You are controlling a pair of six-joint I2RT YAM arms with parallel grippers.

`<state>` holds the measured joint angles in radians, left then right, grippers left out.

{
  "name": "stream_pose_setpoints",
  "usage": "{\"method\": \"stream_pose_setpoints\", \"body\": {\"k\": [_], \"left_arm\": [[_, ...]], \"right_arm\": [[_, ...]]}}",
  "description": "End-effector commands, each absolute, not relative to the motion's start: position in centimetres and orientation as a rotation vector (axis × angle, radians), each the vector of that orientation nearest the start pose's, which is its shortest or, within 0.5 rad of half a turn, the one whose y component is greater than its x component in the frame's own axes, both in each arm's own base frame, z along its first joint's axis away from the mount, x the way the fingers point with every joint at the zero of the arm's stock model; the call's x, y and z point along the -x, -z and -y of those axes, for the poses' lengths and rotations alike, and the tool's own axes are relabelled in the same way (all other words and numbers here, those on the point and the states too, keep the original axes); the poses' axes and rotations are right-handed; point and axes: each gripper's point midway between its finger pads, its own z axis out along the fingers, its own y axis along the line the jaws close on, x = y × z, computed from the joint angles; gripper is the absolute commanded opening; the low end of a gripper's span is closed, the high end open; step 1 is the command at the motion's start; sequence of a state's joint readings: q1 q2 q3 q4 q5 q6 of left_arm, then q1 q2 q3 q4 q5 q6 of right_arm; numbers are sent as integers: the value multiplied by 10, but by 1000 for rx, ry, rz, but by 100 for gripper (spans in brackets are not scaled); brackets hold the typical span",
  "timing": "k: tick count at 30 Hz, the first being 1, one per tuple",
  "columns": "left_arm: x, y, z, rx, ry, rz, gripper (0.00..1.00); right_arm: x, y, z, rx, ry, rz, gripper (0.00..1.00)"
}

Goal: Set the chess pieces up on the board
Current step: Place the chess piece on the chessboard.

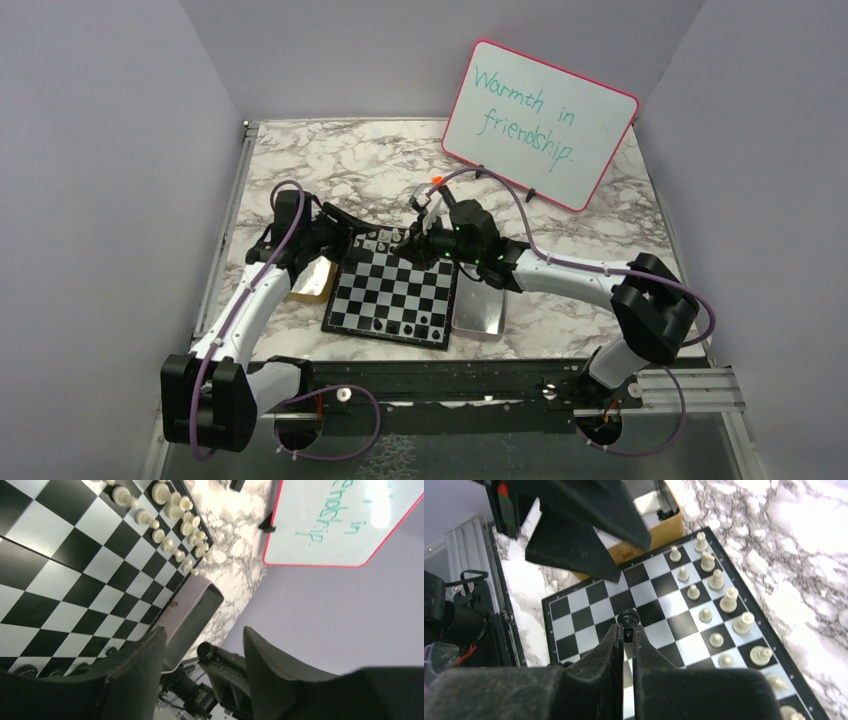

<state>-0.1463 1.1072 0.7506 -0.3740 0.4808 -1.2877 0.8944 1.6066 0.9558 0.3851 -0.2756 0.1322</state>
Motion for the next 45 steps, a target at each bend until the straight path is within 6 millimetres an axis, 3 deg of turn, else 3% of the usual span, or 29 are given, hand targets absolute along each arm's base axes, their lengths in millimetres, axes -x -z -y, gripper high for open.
{"method": "stream_pose_setpoints", "body": {"k": [1,10,18,21,24,28,33,45], "left_arm": [[-304,-181,145,1103,1080,-2221,64],[-353,-171,99,878,667,-2212,73],[-383,-189,34,682,275,-2133,82],[-382,-200,12,635,146,-2092,87],[-376,-217,4,603,97,-2039,99],[-367,-231,-5,569,58,-1961,99],[-356,-231,-22,566,-49,-1935,99],[-336,-237,-57,727,-255,-1883,99]], "right_arm": [[-253,-173,-394,877,-930,-1870,1],[-221,-148,-372,856,-871,-2284,1],[-194,-133,-366,911,-734,-2466,1],[-187,-122,-367,943,-673,-2530,1],[-180,-110,-369,977,-612,-2585,1],[-176,-93,-371,1021,-514,-2651,1],[-176,-82,-377,1039,-437,-2684,1],[-174,-60,-378,1063,-382,-2757,4]]}}
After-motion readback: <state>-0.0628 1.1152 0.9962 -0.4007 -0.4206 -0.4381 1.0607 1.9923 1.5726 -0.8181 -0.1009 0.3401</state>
